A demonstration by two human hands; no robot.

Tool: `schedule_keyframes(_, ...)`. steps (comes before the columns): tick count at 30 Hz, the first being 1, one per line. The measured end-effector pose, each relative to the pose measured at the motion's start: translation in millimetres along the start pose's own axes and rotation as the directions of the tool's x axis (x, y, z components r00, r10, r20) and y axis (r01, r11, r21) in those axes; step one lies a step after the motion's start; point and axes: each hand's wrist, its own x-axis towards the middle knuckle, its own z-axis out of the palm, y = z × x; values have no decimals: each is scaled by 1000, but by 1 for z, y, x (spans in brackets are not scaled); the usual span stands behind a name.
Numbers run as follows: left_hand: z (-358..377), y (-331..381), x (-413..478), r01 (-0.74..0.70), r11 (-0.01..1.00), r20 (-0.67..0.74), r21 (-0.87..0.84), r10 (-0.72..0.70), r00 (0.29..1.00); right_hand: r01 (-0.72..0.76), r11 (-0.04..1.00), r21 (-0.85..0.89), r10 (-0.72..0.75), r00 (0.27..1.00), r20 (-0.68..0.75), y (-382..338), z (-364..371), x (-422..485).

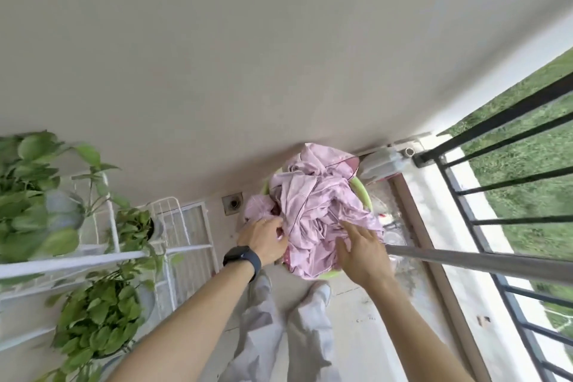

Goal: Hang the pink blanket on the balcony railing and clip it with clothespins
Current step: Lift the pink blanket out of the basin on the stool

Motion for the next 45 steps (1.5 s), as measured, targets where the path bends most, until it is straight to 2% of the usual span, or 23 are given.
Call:
schedule_keyframes(3,24,0,40,103,993,-11,-48,-104,995,19,1000,-7,-19,1000,-9,7,14,49)
schedule_keyframes(6,59,4,76,203,929,18,-310,-207,978,68,997,-47,-69,997,-24,10,33,95)
schedule_keyframes(9,94,10,105,188,866,-23,-463,-224,974,165,975,-145,-171,985,-29,10,54,139)
schedule_keyframes(13,127,12,126,198,906,-138,-373,-266,954,325,896,-303,-318,945,76,7,84,181)
schedule_keyframes(15,129,8,125,189,936,-154,-297,-243,958,367,867,-336,-338,930,144,8,89,187)
schedule_keyframes(18,113,3,111,80,988,-139,-134,-99,985,347,878,-328,-349,935,56,6,77,175)
schedule_keyframes(20,87,6,96,-6,990,-165,-143,-18,986,351,894,-278,-367,930,-4,1,58,158)
schedule_keyframes(23,32,18,71,-137,959,-315,-248,54,947,347,922,-171,-367,924,-103,-9,17,119)
schedule_keyframes(25,-10,30,53,-190,932,-400,-310,53,915,354,926,-128,-374,902,-216,-19,-15,87)
schedule_keyframes(27,-54,43,31,-139,939,-346,-314,23,938,373,923,-97,-384,867,-317,-31,-51,54)
schedule_keyframes(29,-100,58,7,-68,991,-195,-117,45,980,383,921,-70,-381,847,-370,-46,-89,23)
schedule_keyframes(30,-122,66,-5,-83,995,-163,-60,73,984,373,925,-72,-370,841,-394,-52,-109,8)
schedule_keyframes(32,-169,87,-28,-181,975,-207,-126,153,966,344,937,-64,-333,821,-464,-63,-149,-20)
schedule_keyframes(36,-271,138,-74,-414,889,-323,-193,341,883,342,939,37,-244,736,-631,-90,-241,-73)
schedule_keyframes(41,-390,206,-131,-640,748,-524,-174,480,704,506,845,174,-160,550,-819,-124,-355,-130)
schedule_keyframes(42,-410,218,-141,-677,713,-557,-185,492,669,534,822,200,-153,545,-825,-129,-373,-139)
schedule_keyframes(43,-430,230,-152,-711,675,-589,-198,498,637,573,778,259,-166,584,-794,-134,-388,-149)
schedule_keyframes(45,-466,253,-174,-766,615,-632,-189,521,574,664,594,455,-271,697,-664,-147,-410,-166)
